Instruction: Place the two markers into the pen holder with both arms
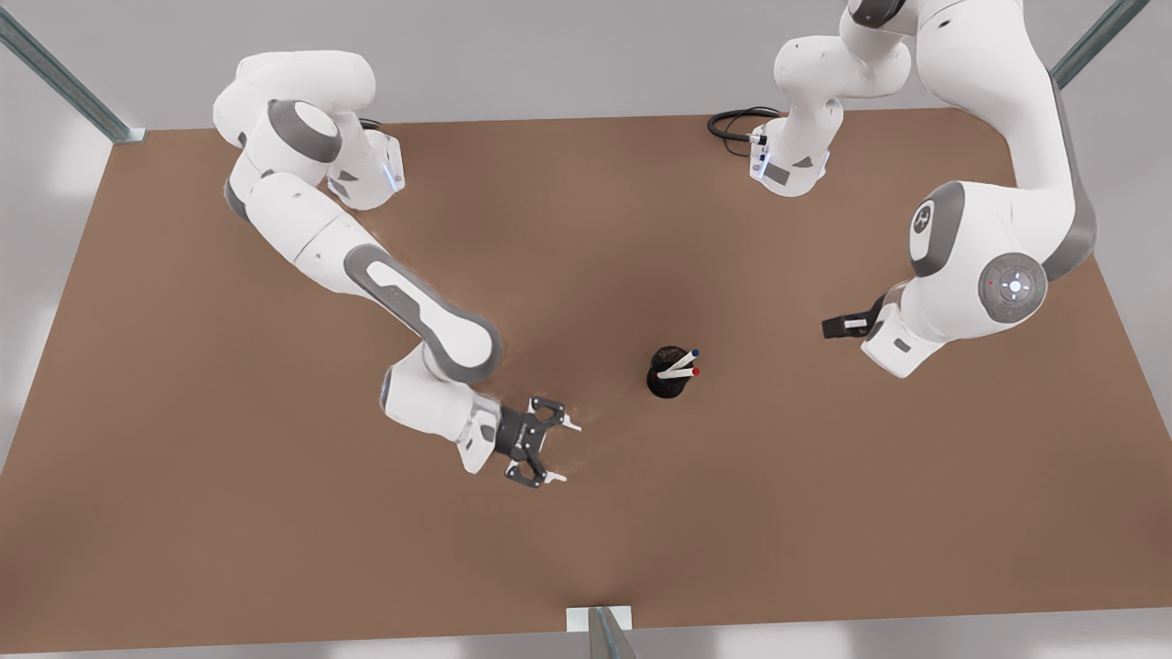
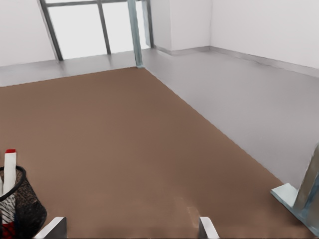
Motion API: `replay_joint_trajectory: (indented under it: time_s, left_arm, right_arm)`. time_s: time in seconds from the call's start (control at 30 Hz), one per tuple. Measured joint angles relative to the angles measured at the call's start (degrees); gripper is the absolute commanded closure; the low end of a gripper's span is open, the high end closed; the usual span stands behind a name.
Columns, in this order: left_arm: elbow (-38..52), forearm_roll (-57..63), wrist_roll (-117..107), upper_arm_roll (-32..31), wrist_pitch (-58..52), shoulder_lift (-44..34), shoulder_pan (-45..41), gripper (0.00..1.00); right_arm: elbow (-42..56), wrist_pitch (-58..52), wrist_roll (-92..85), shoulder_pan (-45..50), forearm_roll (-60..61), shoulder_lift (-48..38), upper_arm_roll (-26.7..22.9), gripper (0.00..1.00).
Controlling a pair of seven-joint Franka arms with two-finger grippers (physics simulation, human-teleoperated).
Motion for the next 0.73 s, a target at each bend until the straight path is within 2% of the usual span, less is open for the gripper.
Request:
replay_joint_trajectory:
  time_s: [0.07, 0.17, 0.27, 0.33, 0.47, 0.73]
  left_arm:
    - [0.2, -0.1, 0.3, -0.1, -0.6, 0.0, -0.1, 0.00]
    - [0.7, -0.9, 0.6, -0.2, -1.4, 0.0, -0.2, 0.00]
    - [0.8, -1.2, 0.9, -0.2, -2.1, -0.1, -0.1, 0.00]
    - [0.8, -1.3, 1.1, -0.2, -2.5, -0.2, -0.1, 0.00]
    - [0.8, -1.4, 1.4, -0.2, -3.1, -0.1, -0.2, 0.00]
    - [0.8, -1.5, 1.8, -0.2, -3.6, 0.1, -0.2, 0.00]
  right_arm:
    - [7.2, -18.0, 10.8, -2.0, -15.9, -1.1, -5.8, 0.00]
    - [9.0, -42.0, 26.0, -6.6, -36.6, -11.2, -9.0, 0.00]
    - [7.7, -57.7, 38.1, -0.4, -41.1, -27.8, -26.1, 0.00]
    - [3.6, -64.0, 45.1, 1.2, -42.2, -35.9, -30.4, 0.00]
    - [-2.8, -71.7, 56.9, 1.8, -42.9, -44.3, -33.3, 0.00]
    - [-6.2, -77.7, 74.1, 1.7, -43.1, -48.1, -33.6, 0.00]
